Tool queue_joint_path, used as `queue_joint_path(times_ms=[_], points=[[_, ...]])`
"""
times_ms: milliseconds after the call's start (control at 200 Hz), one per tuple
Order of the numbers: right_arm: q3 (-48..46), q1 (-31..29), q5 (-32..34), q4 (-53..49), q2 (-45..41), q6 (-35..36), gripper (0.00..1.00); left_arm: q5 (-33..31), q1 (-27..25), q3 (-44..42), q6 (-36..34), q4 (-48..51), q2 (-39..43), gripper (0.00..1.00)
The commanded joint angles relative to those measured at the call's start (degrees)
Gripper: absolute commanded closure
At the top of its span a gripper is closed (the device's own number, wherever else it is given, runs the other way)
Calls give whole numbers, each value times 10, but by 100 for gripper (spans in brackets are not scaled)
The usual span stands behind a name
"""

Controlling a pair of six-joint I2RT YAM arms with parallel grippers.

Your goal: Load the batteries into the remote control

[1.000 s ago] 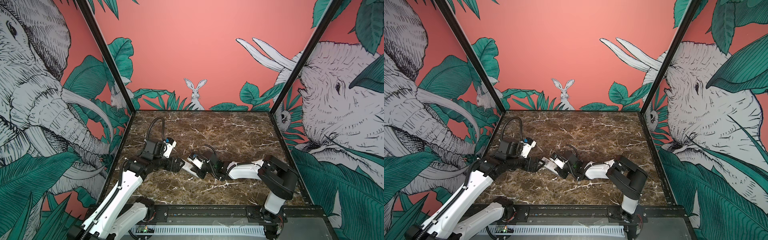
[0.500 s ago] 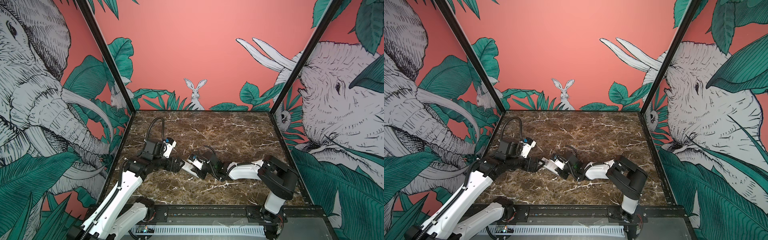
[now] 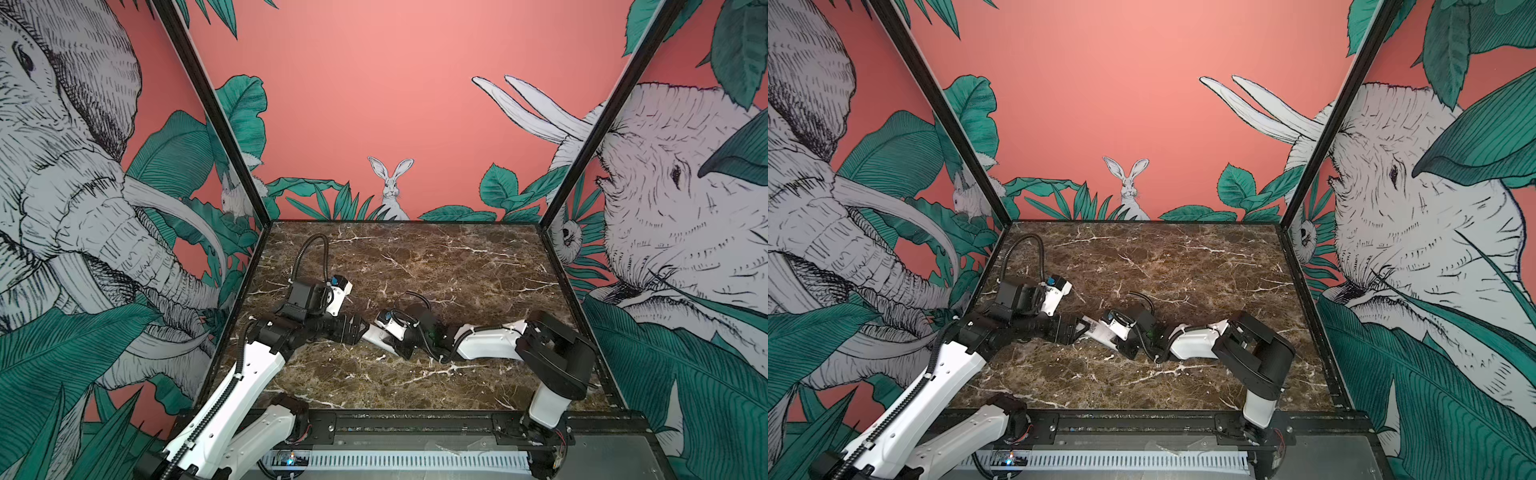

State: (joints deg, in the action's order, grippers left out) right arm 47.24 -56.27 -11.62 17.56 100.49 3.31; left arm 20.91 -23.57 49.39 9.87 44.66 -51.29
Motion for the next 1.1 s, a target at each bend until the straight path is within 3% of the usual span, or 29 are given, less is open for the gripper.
queue_joint_path(times_ms=[0, 875, 950, 1095], points=[[3, -2, -6, -51, -4, 13, 75, -3, 2, -7, -7, 0, 10, 1], [25, 12, -18, -82, -51, -9, 55, -9, 1, -7, -7, 0, 16, 1], [31, 17, -27, -83, -48, -13, 59, -11, 1, -7, -7, 0, 18, 1], [51, 22, -40, -89, -29, -19, 76, -11, 2, -7, -7, 0, 21, 1]])
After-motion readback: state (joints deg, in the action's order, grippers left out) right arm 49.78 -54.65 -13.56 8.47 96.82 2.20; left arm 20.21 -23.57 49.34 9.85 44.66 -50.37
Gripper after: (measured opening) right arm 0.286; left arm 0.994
